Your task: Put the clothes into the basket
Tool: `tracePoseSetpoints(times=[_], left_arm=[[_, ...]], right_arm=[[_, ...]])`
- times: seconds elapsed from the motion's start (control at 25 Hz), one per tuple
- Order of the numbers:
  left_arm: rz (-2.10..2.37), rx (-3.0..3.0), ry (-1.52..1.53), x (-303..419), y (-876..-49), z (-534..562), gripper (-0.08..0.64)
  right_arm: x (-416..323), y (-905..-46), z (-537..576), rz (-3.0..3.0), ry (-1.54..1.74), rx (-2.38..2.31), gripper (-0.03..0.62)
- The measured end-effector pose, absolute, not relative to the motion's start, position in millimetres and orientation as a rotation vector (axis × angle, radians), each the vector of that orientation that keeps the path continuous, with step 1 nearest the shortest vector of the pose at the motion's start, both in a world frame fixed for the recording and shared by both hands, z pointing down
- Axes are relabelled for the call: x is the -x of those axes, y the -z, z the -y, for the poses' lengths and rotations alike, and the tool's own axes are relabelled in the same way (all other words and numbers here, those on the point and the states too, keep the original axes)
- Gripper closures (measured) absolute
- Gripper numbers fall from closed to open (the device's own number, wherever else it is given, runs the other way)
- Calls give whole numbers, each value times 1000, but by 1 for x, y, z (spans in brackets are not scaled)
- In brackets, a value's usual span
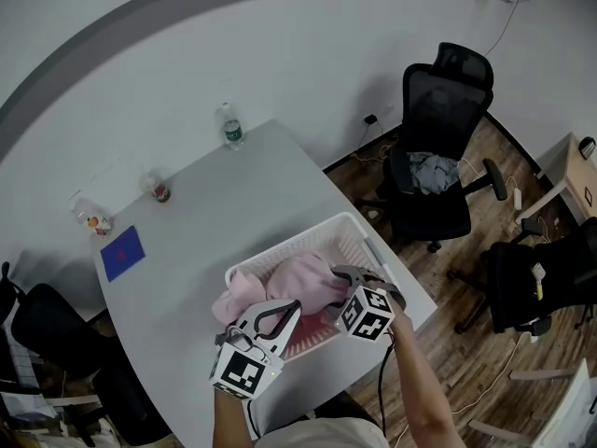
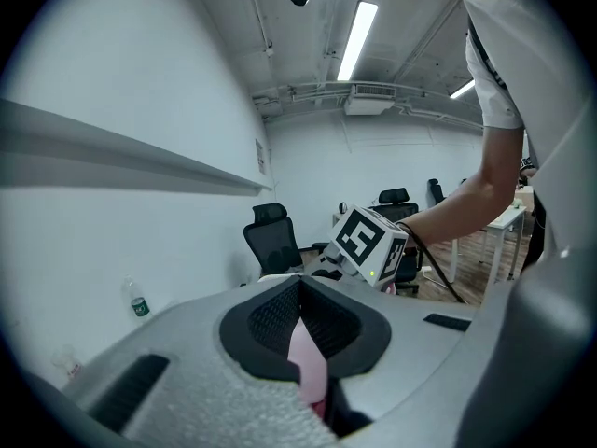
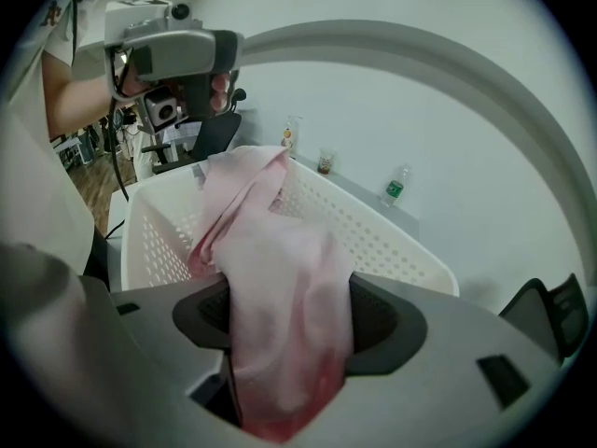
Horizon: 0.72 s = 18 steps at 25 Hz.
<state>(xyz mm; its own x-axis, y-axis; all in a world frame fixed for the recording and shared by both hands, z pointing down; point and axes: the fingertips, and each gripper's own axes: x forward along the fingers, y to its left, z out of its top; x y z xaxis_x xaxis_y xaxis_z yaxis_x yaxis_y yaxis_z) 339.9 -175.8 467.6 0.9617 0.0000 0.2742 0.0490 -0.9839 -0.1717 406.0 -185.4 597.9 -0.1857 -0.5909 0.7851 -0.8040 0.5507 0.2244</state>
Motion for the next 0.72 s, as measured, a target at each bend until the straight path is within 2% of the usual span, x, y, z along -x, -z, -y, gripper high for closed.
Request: tracePoseSetpoints(times=[0.16,0.28,0.72], left_arm=[[53,2911,458,-343,-478,176,554],[68,2912,478,-346,-482,174,554],[94,2916,440,-349,-476,169,554]], right_arm=[[-402,-596,179,1894,-304,-1100,229],[-401,-587,176,1883,-278,-1087,190],[-394,-521,163,2039,-146,-1339,200]])
